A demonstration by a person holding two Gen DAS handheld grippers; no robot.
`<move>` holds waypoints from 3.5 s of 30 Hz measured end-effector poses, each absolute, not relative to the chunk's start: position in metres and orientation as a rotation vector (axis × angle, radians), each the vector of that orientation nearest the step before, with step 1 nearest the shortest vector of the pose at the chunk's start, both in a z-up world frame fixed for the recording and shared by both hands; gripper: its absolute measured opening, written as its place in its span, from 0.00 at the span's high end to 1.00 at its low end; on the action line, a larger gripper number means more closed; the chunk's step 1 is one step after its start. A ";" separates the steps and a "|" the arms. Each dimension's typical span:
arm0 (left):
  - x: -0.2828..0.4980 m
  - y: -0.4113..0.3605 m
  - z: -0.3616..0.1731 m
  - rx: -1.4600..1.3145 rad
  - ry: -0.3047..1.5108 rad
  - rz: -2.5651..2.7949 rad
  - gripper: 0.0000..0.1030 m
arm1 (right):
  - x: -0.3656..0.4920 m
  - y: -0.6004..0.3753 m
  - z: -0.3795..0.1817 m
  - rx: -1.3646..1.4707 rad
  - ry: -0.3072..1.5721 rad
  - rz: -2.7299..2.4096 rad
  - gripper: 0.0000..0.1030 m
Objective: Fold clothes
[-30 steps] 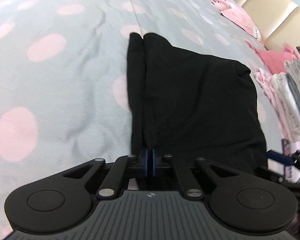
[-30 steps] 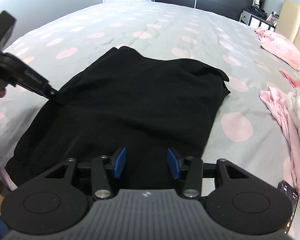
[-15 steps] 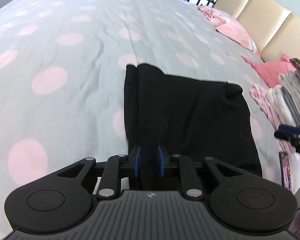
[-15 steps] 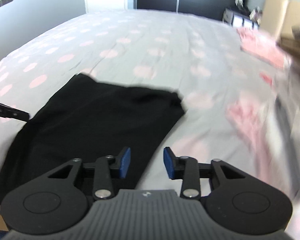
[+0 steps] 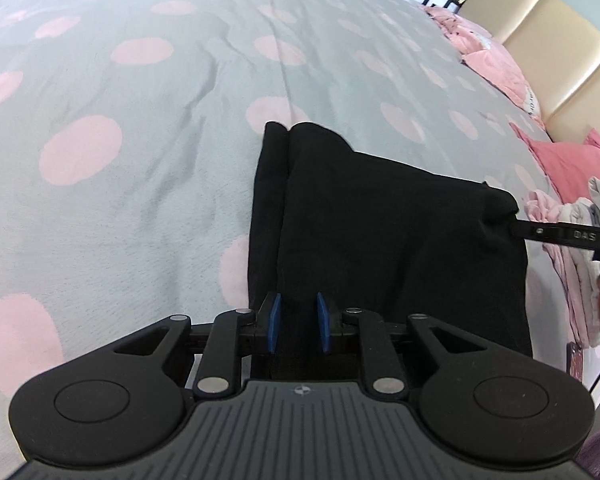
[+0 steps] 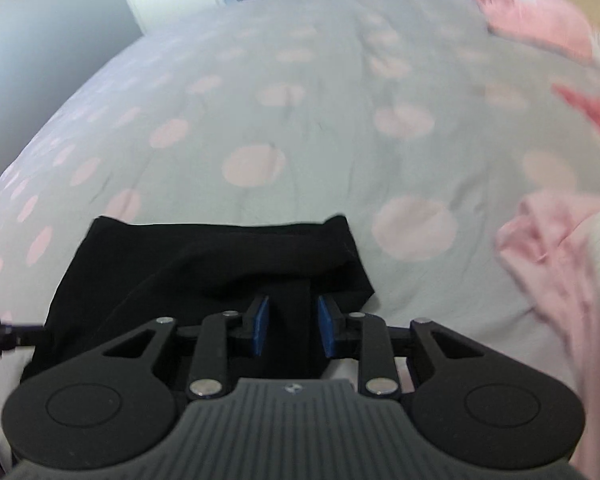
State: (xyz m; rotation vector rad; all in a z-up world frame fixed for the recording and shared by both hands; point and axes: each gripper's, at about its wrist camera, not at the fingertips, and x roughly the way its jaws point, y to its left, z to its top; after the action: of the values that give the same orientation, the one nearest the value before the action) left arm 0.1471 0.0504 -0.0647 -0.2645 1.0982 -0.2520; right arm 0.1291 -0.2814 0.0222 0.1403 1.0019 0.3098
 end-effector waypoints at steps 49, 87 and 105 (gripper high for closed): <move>-0.018 0.000 -0.004 0.241 0.826 -0.763 0.68 | -0.091 -0.195 0.076 -0.328 0.783 0.713 0.43; -0.116 -0.049 -0.098 1.006 0.665 -0.944 0.54 | -0.198 -0.146 -0.016 -0.951 0.720 0.846 0.58; -0.083 -0.046 -0.075 0.897 0.736 -0.887 0.81 | -0.179 -0.167 0.022 -0.693 0.720 0.804 0.67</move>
State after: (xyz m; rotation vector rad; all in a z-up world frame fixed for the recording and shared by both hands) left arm -0.0829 -0.0457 -0.0745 0.8971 0.7359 -0.8873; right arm -0.1792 -0.1665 0.0219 -0.6929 0.7204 0.8040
